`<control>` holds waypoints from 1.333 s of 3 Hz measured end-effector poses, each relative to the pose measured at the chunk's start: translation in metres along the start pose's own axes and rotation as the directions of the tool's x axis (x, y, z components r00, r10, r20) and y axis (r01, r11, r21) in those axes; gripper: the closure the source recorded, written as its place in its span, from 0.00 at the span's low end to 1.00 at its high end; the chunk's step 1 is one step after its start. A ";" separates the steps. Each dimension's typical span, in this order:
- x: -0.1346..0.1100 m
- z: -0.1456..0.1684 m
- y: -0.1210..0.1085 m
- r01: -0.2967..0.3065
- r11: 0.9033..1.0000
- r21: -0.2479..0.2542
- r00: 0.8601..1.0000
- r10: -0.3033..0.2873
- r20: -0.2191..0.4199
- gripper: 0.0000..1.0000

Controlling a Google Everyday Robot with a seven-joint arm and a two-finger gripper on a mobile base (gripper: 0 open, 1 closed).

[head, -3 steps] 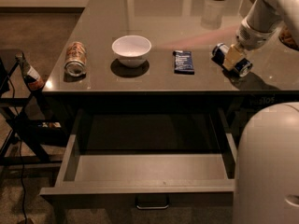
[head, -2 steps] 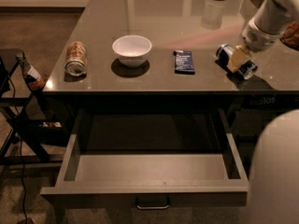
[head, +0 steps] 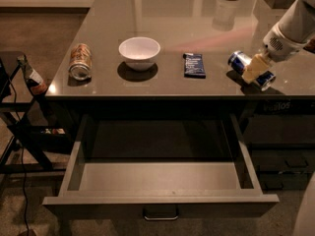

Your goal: Place redbull can into top drawer

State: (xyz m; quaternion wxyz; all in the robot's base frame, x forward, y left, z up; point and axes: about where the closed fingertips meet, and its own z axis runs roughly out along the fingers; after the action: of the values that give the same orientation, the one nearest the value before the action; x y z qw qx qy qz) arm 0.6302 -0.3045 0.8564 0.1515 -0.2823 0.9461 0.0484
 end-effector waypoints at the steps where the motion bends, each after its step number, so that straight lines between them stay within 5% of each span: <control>1: 0.000 0.000 0.000 0.000 1.000 0.000 1.000 0.000 0.000 1.00; 2: 0.007 -0.008 0.008 0.015 1.000 -0.015 1.000 -0.015 0.018 1.00; 3: 0.050 -0.026 0.054 0.049 0.998 -0.035 0.999 -0.049 -0.001 1.00; 4: 0.050 -0.026 0.054 0.049 0.998 -0.035 0.999 -0.049 -0.001 1.00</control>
Offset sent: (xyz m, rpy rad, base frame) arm -0.0342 0.0022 0.0194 0.0447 -0.0285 0.0477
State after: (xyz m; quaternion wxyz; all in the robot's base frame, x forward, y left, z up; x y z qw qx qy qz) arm 0.5537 -0.2897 0.8657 0.1469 -0.3082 0.9379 0.0609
